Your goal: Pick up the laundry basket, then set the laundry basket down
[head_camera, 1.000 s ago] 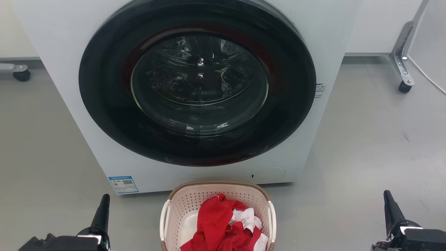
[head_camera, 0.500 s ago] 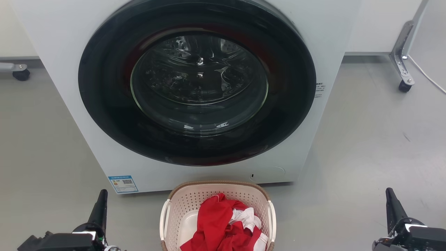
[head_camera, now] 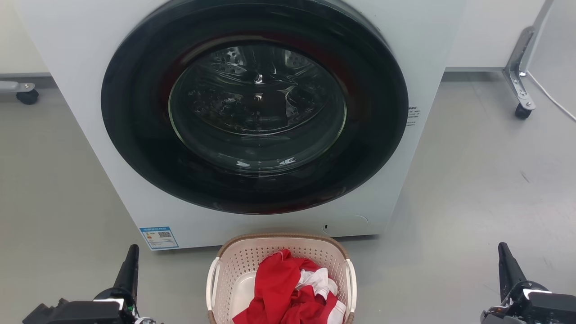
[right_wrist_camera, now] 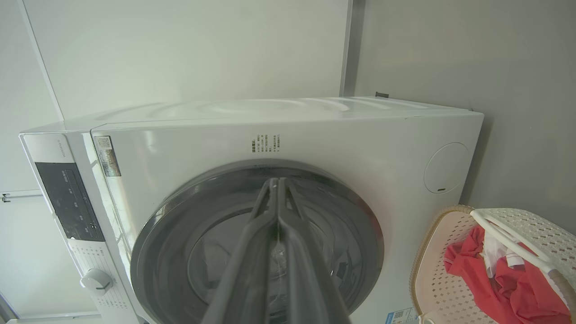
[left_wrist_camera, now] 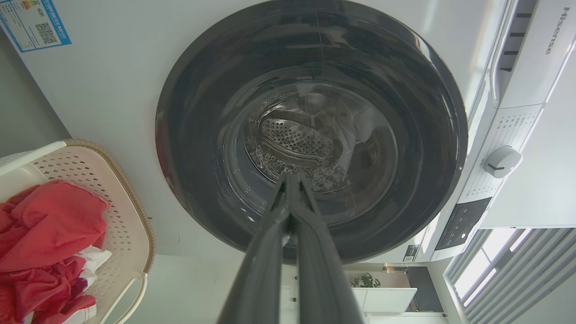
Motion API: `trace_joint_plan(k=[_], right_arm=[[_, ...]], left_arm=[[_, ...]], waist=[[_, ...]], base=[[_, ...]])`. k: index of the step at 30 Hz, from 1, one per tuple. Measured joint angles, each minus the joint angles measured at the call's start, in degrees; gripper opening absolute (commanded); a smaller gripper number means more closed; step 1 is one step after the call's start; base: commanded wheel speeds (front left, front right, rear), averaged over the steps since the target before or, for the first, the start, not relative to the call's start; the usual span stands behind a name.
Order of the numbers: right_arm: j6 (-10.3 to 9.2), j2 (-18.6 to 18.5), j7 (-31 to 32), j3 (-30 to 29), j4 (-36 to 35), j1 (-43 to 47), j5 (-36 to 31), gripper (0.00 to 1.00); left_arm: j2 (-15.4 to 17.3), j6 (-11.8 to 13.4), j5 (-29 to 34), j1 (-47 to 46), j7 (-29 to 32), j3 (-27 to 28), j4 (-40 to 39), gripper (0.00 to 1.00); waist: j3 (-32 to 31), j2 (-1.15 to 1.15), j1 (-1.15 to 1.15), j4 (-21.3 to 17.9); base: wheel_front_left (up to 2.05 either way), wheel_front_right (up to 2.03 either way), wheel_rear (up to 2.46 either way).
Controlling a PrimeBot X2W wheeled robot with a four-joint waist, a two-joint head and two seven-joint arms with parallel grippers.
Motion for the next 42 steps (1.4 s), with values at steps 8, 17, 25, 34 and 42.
trace_joint_plan(k=[8, 17, 25, 34, 42], right_arm=[[0.00, 0.0, 0.0, 0.0, 0.0, 0.0, 0.0, 0.00], [0.01, 0.0, 0.0, 0.0, 0.0, 0.0, 0.0, 0.00], [0.01, 0.0, 0.0, 0.0, 0.0, 0.0, 0.0, 0.00], [0.01, 0.0, 0.0, 0.0, 0.0, 0.0, 0.0, 0.00], [0.01, 0.0, 0.0, 0.0, 0.0, 0.0, 0.0, 0.00]], left_arm=[[0.0, 0.0, 0.0, 0.0, 0.0, 0.0, 0.0, 0.00], [0.0, 0.0, 0.0, 0.0, 0.0, 0.0, 0.0, 0.00], [0.0, 0.0, 0.0, 0.0, 0.0, 0.0, 0.1, 0.00], [0.0, 0.0, 0.0, 0.0, 0.0, 0.0, 0.1, 0.00], [0.0, 0.0, 0.0, 0.0, 0.0, 0.0, 0.1, 0.00]], waist=[[0.0, 0.00, 0.00, 0.0], [0.0, 0.00, 0.00, 0.0], [0.0, 0.00, 0.00, 0.0], [0.0, 0.00, 0.00, 0.0], [0.0, 0.00, 0.00, 0.0]], base=[[0.00, 0.00, 0.00], [0.00, 0.00, 0.00], [0.00, 0.00, 0.00], [0.00, 0.00, 0.00], [0.00, 0.00, 0.00]])
